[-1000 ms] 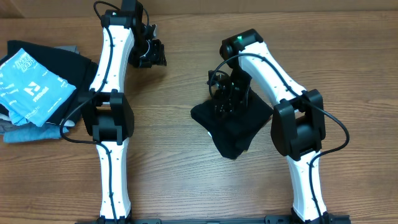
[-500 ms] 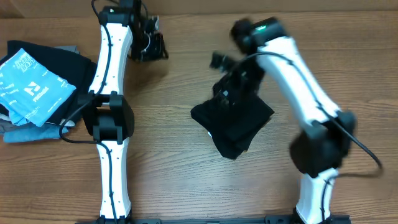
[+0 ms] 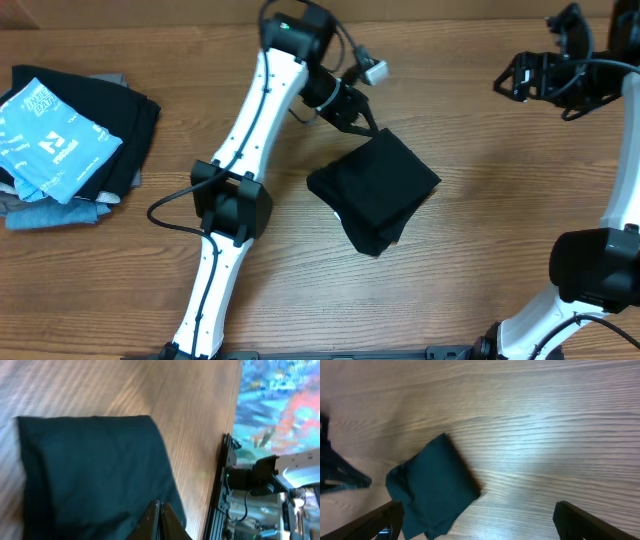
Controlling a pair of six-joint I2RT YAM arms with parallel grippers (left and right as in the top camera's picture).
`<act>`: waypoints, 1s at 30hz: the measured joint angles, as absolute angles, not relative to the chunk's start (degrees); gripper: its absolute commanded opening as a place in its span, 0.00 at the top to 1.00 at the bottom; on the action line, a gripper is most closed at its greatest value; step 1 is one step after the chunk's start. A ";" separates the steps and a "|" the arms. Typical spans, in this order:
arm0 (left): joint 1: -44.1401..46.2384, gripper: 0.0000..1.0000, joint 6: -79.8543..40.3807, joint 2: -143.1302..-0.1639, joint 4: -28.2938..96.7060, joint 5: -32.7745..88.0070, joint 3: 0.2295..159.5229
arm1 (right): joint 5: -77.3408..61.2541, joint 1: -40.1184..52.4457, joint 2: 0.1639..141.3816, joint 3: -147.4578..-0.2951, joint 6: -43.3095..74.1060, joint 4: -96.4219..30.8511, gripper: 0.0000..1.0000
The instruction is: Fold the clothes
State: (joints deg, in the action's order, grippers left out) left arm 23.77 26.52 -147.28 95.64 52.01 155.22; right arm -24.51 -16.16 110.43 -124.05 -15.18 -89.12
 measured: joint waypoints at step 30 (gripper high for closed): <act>24.49 0.96 22.87 -145.93 86.78 39.88 116.84 | -23.09 -18.37 110.43 -124.05 -15.03 -87.18 0.00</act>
